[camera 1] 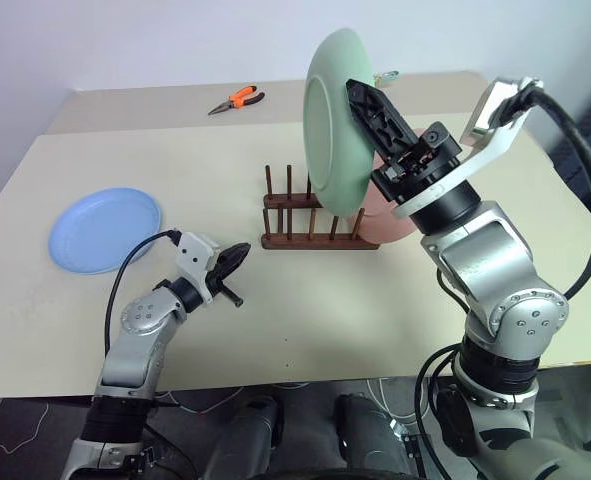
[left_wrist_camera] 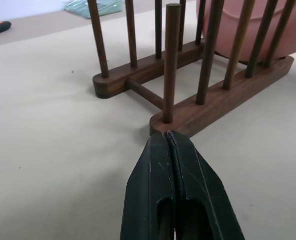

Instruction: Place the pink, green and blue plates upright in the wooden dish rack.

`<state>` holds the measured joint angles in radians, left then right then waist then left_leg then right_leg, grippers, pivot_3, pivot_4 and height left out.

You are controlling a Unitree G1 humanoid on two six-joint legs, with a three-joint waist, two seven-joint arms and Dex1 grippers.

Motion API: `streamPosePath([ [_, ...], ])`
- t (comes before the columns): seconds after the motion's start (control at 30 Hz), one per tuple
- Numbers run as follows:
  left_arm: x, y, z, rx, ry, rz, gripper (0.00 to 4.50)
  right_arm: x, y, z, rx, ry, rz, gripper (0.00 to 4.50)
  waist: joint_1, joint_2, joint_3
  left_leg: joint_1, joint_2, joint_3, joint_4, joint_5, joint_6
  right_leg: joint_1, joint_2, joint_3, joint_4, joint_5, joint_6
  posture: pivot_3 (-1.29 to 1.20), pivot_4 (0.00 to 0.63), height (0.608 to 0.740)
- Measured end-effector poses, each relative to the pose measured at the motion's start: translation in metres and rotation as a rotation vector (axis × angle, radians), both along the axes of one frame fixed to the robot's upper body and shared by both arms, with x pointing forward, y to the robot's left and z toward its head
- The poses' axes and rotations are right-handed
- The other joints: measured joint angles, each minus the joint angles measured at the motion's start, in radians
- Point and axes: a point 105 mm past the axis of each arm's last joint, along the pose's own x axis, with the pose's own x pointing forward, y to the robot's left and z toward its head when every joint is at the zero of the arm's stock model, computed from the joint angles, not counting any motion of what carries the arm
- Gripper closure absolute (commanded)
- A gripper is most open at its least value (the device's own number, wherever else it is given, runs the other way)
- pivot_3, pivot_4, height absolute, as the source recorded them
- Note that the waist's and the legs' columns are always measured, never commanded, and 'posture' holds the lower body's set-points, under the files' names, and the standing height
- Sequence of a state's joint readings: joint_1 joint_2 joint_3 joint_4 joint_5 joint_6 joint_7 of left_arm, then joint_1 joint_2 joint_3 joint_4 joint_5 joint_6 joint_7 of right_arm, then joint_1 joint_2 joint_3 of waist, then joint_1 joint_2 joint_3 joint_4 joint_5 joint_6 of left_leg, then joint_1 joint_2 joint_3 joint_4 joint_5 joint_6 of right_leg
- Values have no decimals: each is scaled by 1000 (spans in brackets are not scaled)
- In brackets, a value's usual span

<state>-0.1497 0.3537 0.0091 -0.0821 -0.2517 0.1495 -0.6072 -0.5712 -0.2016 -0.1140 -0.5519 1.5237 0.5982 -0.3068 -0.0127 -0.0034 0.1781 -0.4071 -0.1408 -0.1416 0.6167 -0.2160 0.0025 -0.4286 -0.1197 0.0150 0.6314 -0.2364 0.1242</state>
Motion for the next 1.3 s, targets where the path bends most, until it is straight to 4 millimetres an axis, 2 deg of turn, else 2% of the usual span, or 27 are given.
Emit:
streamPosePath([
  [0.23, -1, -4, -3, 1, 20, -14, 4500, 19, 2, -15, 23, 105, -20, 4447, 0, 0, 0, 0, 0, 0, 0, 0, 0, 0, 0, 0, 0, 0, 0, 0, 150, 739],
  [0.47, -2, -6, 2, 0, 5, -23, 4500, 48, -3, -33, 10, 223, -111, 4447, 0, 0, 0, 0, 0, 0, 0, 0, 0, 0, 0, 0, 0, 0, 0, 0, 150, 739],
  [0.5, -2, -7, 2, 0, 4, -24, 4500, 52, -4, -37, 3, 241, -124, 3790, 0, 0, 0, 0, 0, 0, 0, 0, 0, 0, 0, 0, 0, 0, 0, 0, 150, 739],
  [0.53, -3, -7, 2, 0, 5, -25, 4500, 55, -4, -39, 0, 251, -129, 3459, 0, 0, 0, 0, 0, 0, 0, 0, 0, 0, 0, 0, 0, 0, 0, 0, 150, 739],
  [0.67, -5, -8, -1, 1, 20, -33, 4500, 61, -4, -36, -49, 223, -160, 1423, -1, 0, 0, 0, 0, 1, 0, 0, 0, -1, 0, 1, 0, 0, 0, 0, 150, 739],
  [0.73, -7, -9, -3, -14, 41, -46, 3919, 62, -4, -26, -138, 136, -198, 409, 0, 0, 0, 0, 0, 1, 0, 0, 0, -1, 0, 0, 0, 0, 0, 0, 150, 739],
  [0.8, -9, -10, -3, -29, 56, -59, 3098, 62, -7, -16, -263, 19, -256, 391, 0, 0, 0, 0, 0, 1, 0, 0, 0, -1, 0, 0, 0, 0, 0, 0, 150, 739],
  [0.93, -8, -6, 1, -62, 60, -39, 990, 62, -17, -2, -517, -200, -381, 391, 1, 0, 0, 0, 0, 1, 0, 0, 0, -1, 0, 0, 0, 0, 0, 0, 150, 739],
  [1.0, 1, 9, 9, -102, 32, 69, 13, 60, -23, 5, -657, -337, -409, 0, 2, -1, 0, 0, 0, 2, 0, 0, 0, 0, 0, 0, -1, 0, 0, 0, 150, 739],
  [1.07, 17, 45, 22, -142, -16, 284, 13, 51, -22, 14, -758, -479, -378, 0, 0, -1, 1, 0, 1, 2, 0, 0, 0, 0, 0, 0, -1, 0, 0, 0, 150, 739],
  [1.17, 32, 98, 43, -171, -101, 600, 13, 29, -6, 21, -862, -680, -286, 0, -3, -1, 0, 0, 2, 2, 0, 0, 0, -1, 1, 0, -1, 2, 2, 0, 150, 739],
  [1.23, 31, 151, 52, -207, -135, 923, 13, 16, 15, 2, -1033, -825, -188, 0, -3, -4, 0, 0, 2, 3, 0, 0, -1, -1, 1, 0, -1, 2, 3, 0, 150, 739],
  [1.27, 24, 177, 55, -218, -148, 1075, 13, 13, 23, -12, -1096, -866, -132, 0, -4, -6, -1, 0, 2, 3, 0, 0, -1, -1, 1, 0, -1, 2, 3, 0, 150, 739],
  [1.3, 17, 195, 55, -220, -148, 1180, 13, 11, 28, -22, -1135, -885, -98, 0, -1, -6, -1, 0, 2, 3, 0, 0, -1, -1, 1, 0, -1, 2, 4, 0, 150, 739],
])
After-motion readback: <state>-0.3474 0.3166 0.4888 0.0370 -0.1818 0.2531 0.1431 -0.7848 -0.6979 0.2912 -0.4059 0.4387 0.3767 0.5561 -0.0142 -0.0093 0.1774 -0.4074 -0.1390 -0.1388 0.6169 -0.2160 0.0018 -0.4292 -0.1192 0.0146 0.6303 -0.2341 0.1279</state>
